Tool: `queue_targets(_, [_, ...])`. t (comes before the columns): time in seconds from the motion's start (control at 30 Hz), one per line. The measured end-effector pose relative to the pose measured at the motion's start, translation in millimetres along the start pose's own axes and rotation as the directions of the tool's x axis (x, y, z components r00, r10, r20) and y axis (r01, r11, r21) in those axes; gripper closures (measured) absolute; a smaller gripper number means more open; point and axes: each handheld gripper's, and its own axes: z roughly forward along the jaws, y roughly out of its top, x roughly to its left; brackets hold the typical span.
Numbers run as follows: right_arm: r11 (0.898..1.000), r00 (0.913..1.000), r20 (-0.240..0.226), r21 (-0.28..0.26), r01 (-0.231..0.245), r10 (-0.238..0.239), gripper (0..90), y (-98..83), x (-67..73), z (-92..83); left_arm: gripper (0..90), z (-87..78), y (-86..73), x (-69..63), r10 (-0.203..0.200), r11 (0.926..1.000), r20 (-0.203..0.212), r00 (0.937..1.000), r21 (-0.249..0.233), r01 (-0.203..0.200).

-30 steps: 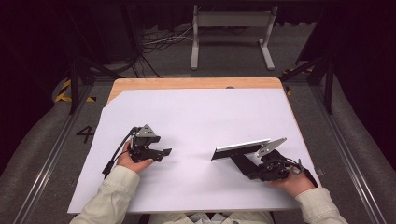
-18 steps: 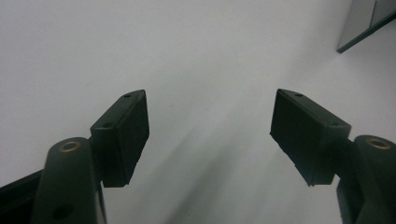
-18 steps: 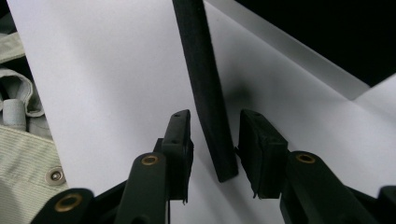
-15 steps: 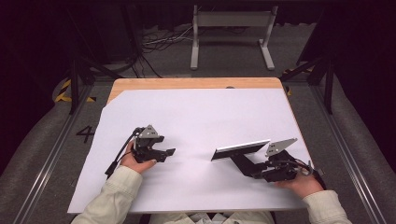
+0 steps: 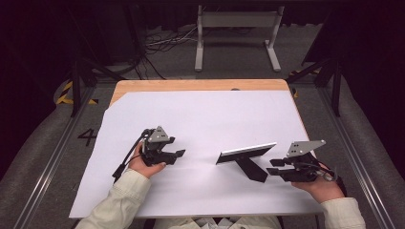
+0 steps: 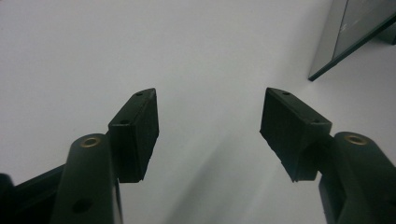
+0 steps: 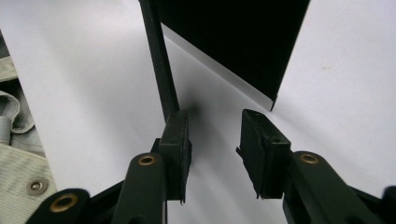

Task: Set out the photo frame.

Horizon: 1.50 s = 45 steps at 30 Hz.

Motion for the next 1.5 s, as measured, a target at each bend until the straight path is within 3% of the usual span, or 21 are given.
queue_targets(0.2, [0.999,0.9994,0.016,-0.025,0.031,-0.030,63.5,0.9,-2.5,-6.9,42.7,0.3,1.0,-3.2,0.024,0.9996,0.012,0.9996,-0.016,-0.023])
queue_targets(0.4, [0.998,0.9988,0.029,-0.052,0.041,-0.040,66.9,0.3,-6.8,-10.9,47.3,1.9,5.6,-10.7,0.050,0.9988,0.026,0.9984,-0.003,-0.050])
queue_targets(0.6, [0.998,0.9986,0.046,-0.064,0.030,-0.027,68.3,-1.5,-11.2,-10.5,52.4,4.7,8.0,-15.4,0.055,0.9985,0.030,0.9980,0.004,-0.055])
queue_targets(0.93, [0.998,0.9976,0.068,-0.064,0.015,-0.011,70.7,-4.1,-16.1,-9.9,72.7,14.8,14.5,-21.1,0.034,0.9994,0.030,0.9990,0.000,-0.034])
queue_targets(1.13, [0.998,0.9971,0.076,-0.068,0.005,0.000,71.1,-5.3,-18.2,-10.0,90.0,22.9,21.9,-25.6,0.013,0.9999,0.054,0.9985,-0.002,-0.012])
queue_targets(1.5, [0.998,0.9963,0.086,-0.068,0.002,0.003,72.0,-8.1,-18.1,-11.1,90.0,37.0,34.5,-38.2,0.054,0.9985,0.100,0.9935,-0.002,-0.054])
